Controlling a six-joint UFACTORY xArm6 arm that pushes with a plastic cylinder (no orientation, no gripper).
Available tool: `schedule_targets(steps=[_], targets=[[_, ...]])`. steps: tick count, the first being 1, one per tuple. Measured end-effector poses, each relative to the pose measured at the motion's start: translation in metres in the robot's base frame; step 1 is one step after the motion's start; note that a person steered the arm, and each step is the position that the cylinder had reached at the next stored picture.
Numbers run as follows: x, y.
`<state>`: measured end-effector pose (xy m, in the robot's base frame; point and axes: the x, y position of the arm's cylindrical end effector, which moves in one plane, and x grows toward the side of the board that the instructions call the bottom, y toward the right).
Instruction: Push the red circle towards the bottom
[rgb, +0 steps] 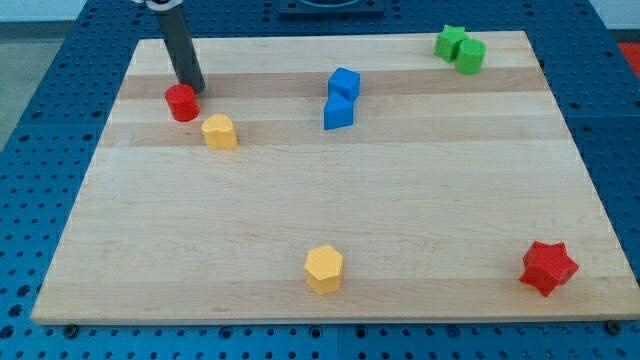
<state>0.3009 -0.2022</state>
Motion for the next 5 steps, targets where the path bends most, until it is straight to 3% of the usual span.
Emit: schedule_targets(steps=[2,5], targets=[[0.007,-0.008],[0.059,-0.008]])
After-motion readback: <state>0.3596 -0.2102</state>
